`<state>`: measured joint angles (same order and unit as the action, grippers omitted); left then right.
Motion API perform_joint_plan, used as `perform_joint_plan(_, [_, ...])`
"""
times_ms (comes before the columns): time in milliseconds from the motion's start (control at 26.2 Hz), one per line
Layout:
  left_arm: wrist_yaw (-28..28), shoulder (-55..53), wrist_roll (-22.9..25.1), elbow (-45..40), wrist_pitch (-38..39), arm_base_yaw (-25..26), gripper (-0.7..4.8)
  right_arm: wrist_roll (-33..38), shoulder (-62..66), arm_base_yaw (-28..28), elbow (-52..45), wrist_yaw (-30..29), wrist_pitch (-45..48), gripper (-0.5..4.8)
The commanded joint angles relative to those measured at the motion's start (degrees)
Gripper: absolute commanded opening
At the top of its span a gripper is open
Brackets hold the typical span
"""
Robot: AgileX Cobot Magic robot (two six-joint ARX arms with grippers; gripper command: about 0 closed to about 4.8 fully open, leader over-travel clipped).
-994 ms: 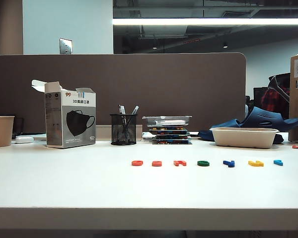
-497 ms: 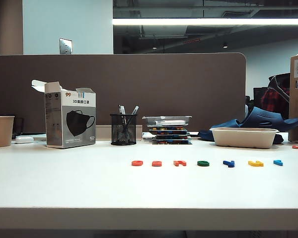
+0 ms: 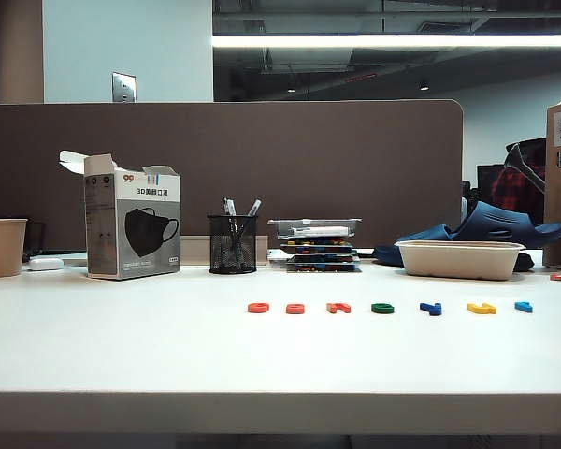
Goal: Select the appropriate letters from the row of letter magnets placed on the table to arrange into the word "yes".
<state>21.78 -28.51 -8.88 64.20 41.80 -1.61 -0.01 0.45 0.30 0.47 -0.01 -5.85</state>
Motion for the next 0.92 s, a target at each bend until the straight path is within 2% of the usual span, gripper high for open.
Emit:
perform_joint_plan(38, [5.99,-6.8,-0.15,8.92,8.7,-0.02,-0.05,-0.04,-0.52,-0.02,-0.44,0.04,1.03,0.0])
perform_joint_plan(229, [13.16,-15.93,-0.24,21.27,19.56,-0.13,-0.05,-0.04,-0.5,-0.02,-0.42,0.07,1.03,0.0])
perform_joint_plan(382, [12.61,-21.97,-5.25,29.0,23.3,-7.34,-0.05,-0.02,-0.5,-0.02,-0.44,0.07,1.01,0.0])
perform_joint_plan(803, [4.33,-31.95,-17.07,33.33,26.71,-24.13,-0.05,-0.04,-0.52,-0.02,-0.42,0.07,1.01,0.0])
perform_joint_plan(917, [-0.68,-34.6,-20.83,33.33,26.56,-29.0,-0.05,-0.04,-0.5,-0.02,-0.44,0.07,1.01,0.0])
